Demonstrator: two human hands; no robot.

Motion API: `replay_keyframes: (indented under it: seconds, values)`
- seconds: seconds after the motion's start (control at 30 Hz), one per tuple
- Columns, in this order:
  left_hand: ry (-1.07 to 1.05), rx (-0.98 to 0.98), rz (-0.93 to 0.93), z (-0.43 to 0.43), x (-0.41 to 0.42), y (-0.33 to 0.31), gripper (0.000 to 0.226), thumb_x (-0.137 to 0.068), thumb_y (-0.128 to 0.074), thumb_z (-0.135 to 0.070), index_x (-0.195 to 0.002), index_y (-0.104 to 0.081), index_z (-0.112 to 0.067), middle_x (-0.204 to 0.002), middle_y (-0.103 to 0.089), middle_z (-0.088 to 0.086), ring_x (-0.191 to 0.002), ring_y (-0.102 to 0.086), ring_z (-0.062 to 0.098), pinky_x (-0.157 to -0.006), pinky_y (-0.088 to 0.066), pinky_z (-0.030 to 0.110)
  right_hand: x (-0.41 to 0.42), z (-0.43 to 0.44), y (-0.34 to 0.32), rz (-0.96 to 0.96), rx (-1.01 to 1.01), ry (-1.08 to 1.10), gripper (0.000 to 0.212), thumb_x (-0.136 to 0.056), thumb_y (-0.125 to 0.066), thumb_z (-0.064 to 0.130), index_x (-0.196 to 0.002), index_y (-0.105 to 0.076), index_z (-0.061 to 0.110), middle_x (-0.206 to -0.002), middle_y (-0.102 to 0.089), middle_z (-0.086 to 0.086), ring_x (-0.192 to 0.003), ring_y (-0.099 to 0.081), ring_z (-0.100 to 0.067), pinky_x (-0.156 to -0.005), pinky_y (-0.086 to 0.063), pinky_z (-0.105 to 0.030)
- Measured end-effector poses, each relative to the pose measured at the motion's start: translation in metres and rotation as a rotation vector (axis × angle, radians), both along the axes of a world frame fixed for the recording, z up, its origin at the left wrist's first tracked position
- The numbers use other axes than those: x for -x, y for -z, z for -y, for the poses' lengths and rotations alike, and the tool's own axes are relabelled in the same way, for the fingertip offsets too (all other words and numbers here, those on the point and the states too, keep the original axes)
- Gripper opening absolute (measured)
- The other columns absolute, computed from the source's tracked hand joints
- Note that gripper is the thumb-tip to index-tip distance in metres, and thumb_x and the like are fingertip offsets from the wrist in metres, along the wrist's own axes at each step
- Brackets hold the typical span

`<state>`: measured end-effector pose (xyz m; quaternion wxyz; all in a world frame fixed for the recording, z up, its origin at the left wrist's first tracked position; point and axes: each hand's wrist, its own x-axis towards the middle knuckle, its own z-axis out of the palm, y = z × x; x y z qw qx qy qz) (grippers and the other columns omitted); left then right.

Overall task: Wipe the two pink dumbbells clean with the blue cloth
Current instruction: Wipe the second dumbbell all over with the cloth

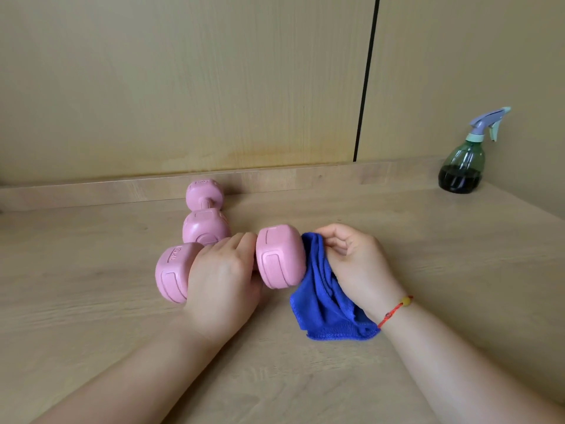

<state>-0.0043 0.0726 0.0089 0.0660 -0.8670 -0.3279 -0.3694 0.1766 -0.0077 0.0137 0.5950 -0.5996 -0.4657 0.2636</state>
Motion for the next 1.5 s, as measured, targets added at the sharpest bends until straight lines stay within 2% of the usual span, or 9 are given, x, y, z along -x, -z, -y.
replay_keyframes:
  seconds: [0.17,0.27,0.43,0.63,0.93,1.1,1.23,1.37,1.5]
  values:
    - [-0.049,0.093,0.242,0.007,0.005,-0.008,0.021,-0.073,-0.063,-0.009,-0.094,-0.063,-0.011,-0.076,-0.06,-0.004,-0.069,-0.055,0.011,-0.06,-0.027,0.009,0.006,0.004,-0.005,0.031,-0.099,-0.005,0.038,-0.089,-0.049,-0.015,-0.091,-0.069,0.017,-0.09,-0.075,0.003,-0.086,-0.07,-0.006,-0.078,-0.051,-0.014]
    - [0.123,0.08,0.366,0.007,0.004,-0.013,0.028,-0.079,-0.049,-0.005,-0.067,-0.043,-0.029,-0.063,-0.03,-0.023,-0.06,-0.039,-0.007,-0.053,-0.025,0.006,0.009,0.006,-0.006,0.056,-0.142,0.011,0.039,-0.09,-0.05,-0.013,-0.09,-0.07,0.02,-0.089,-0.075,0.006,-0.088,-0.07,-0.006,-0.079,-0.052,-0.015]
    - [0.2,0.384,0.596,0.007,0.007,-0.009,0.009,-0.077,-0.051,-0.01,-0.079,-0.046,-0.018,-0.063,-0.044,0.0,-0.058,-0.035,0.017,-0.051,-0.035,0.046,0.016,0.008,-0.01,0.057,-0.191,0.021,0.035,-0.092,-0.053,-0.009,-0.096,-0.071,0.02,-0.095,-0.075,0.008,-0.094,-0.07,-0.007,-0.086,-0.052,-0.02]
    - [0.182,0.441,0.67,0.003,0.007,-0.013,0.008,-0.076,-0.049,-0.014,-0.07,-0.043,-0.015,-0.067,-0.039,0.006,-0.063,-0.03,0.02,-0.049,-0.028,0.042,0.035,0.012,-0.039,-0.056,-0.407,0.069,0.031,-0.092,-0.054,-0.008,-0.1,-0.071,0.017,-0.098,-0.076,0.005,-0.097,-0.071,-0.011,-0.087,-0.055,-0.025]
    - [0.274,0.392,0.569,0.0,0.01,-0.012,0.011,-0.086,-0.058,-0.011,-0.096,-0.062,-0.014,-0.085,-0.066,0.002,-0.082,-0.057,0.0,-0.071,-0.051,0.028,0.08,0.006,-0.05,0.244,-0.531,-0.071,0.031,-0.101,-0.042,0.003,-0.12,-0.066,0.011,-0.129,-0.064,0.007,-0.125,-0.055,-0.005,-0.106,-0.042,-0.027]
    - [0.233,0.37,0.549,-0.013,0.015,-0.014,0.011,-0.091,-0.054,-0.025,-0.097,-0.054,-0.016,-0.086,-0.065,0.014,-0.082,-0.063,0.032,-0.062,-0.052,0.056,0.082,-0.008,-0.067,0.476,-0.382,-0.233,0.039,-0.101,-0.039,0.02,-0.137,-0.054,0.014,-0.15,-0.044,0.007,-0.143,-0.03,-0.003,-0.118,-0.026,-0.028]
    - [0.231,0.274,0.402,-0.007,0.011,-0.019,0.004,-0.089,-0.052,-0.023,-0.087,-0.055,-0.023,-0.074,-0.059,-0.01,-0.076,-0.06,0.02,-0.06,-0.044,0.031,0.083,-0.016,-0.089,0.438,-0.239,-0.234,0.052,-0.1,-0.028,0.044,-0.119,-0.069,0.018,-0.127,-0.061,0.017,-0.127,-0.047,0.004,-0.108,-0.031,-0.015]
    - [0.052,0.242,0.195,-0.006,0.008,-0.017,0.041,-0.088,-0.064,-0.016,-0.125,-0.057,0.001,-0.112,-0.066,0.018,-0.103,-0.063,0.035,-0.087,-0.05,0.036,0.079,-0.018,-0.085,0.596,-0.277,-0.105,0.049,-0.102,-0.028,0.043,-0.11,-0.072,0.022,-0.112,-0.069,0.013,-0.112,-0.059,-0.001,-0.098,-0.043,-0.027]
    - [0.171,0.106,0.17,-0.006,0.007,-0.021,0.021,-0.089,-0.044,-0.027,-0.093,-0.061,-0.017,-0.08,-0.064,0.0,-0.072,-0.064,0.021,-0.064,-0.053,0.033,0.074,-0.014,-0.067,0.705,-0.412,0.001,0.051,-0.103,-0.027,0.043,-0.123,-0.065,0.016,-0.122,-0.066,0.007,-0.117,-0.057,-0.007,-0.102,-0.042,-0.029]
